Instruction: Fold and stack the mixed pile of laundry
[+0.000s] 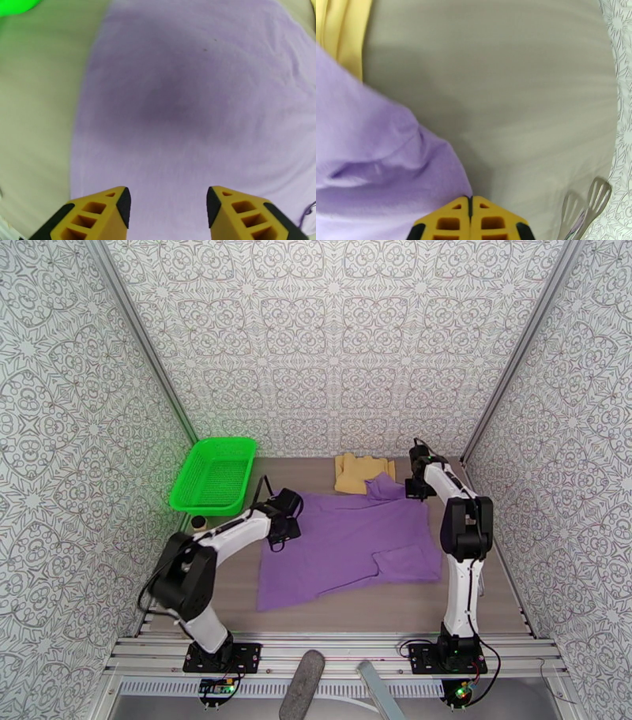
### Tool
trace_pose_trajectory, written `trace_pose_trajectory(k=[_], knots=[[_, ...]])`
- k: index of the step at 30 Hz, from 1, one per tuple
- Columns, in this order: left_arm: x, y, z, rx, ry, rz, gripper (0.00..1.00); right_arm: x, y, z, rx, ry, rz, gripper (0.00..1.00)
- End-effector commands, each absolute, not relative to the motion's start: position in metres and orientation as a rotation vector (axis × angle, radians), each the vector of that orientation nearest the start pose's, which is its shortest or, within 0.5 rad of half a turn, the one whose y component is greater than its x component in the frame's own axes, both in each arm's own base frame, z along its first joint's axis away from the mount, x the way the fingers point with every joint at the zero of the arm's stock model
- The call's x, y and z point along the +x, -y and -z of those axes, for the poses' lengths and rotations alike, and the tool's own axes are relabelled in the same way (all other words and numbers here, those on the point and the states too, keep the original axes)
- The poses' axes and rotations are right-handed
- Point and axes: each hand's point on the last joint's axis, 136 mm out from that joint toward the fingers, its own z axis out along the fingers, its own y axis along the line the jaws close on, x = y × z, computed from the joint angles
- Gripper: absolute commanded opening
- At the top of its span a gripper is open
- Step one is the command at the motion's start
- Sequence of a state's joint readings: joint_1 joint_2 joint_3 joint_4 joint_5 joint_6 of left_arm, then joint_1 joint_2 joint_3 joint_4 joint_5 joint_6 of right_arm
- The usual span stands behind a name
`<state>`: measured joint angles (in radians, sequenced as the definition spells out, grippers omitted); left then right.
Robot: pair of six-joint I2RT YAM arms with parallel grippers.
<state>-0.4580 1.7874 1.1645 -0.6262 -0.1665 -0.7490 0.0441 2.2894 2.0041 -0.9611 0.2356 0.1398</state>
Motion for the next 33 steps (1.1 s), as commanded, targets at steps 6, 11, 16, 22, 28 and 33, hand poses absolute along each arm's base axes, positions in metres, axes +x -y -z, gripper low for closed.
trace_pose_trajectory(k=[6, 11, 16, 22, 28, 33], knots=[[0.401, 0.137, -0.008, -0.387, -2.809, 0.015, 0.53, 0.512, 0.027, -0.072, 0.232, -2.837, 0.325, 0.39], [0.412, 0.124, -0.007, -0.385, -2.819, -0.052, 0.53, 0.461, 0.028, -0.1, 0.286, -2.831, 0.312, 0.51], [0.425, 0.113, -0.008, -0.411, -2.805, -0.035, 0.53, 0.386, 0.012, -0.084, 0.37, -2.877, 0.154, 0.44], [0.441, 0.111, -0.012, -0.416, -2.796, 0.025, 0.53, 0.338, -0.02, -0.043, 0.394, -2.947, -0.127, 0.34], [0.44, 0.124, -0.03, -0.38, -2.769, 0.099, 0.58, 0.341, -0.034, -0.036, 0.4, -2.927, -0.252, 0.32], [0.434, 0.134, -0.052, -0.364, -2.735, 0.152, 0.61, 0.345, -0.035, -0.033, 0.396, -2.928, -0.251, 0.31]])
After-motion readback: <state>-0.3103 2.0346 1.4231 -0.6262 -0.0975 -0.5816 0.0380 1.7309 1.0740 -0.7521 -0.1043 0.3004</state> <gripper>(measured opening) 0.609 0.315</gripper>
